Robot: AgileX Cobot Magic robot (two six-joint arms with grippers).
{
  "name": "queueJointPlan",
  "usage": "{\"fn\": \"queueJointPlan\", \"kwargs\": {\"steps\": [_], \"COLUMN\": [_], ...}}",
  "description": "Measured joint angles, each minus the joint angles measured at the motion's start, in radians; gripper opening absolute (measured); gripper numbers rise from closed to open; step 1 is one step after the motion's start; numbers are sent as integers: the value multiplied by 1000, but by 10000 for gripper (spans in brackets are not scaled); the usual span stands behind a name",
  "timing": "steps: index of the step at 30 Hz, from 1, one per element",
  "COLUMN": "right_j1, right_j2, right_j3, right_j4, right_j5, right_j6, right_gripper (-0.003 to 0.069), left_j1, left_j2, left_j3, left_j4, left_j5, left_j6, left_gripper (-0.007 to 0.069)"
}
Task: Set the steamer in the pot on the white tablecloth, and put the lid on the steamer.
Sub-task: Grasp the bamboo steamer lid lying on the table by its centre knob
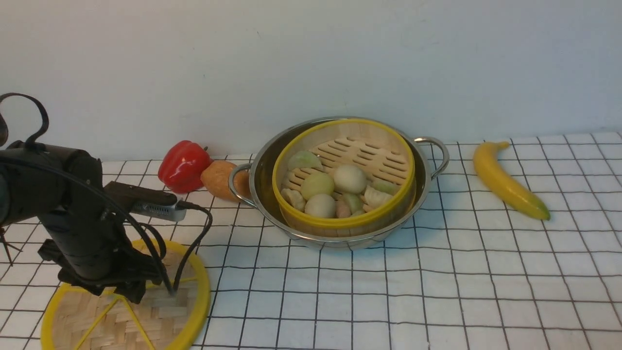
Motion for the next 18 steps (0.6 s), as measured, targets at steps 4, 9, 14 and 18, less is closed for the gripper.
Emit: {"fn": "queueJointPlan", "kwargs": {"steps": [4,9,14,18], "right_j1": [0,0,0,0], "right_j2": [0,0,0,0], "right_j3": [0,0,0,0], "right_j4": [0,0,0,0], "right_j5": [0,0,0,0], "right_j6": [1,3,19,22], "right_gripper": [240,240,240,240], "left_j1": [0,0,0,0], "left_j2": [1,1,1,1], "left_j3": [0,0,0,0], "left_j4": [33,55,45,45], "left_j5": [-5,-5,-5,-10], "left_j6": [-57,-74,-75,-75], "left_gripper": [432,432,385,302]}}
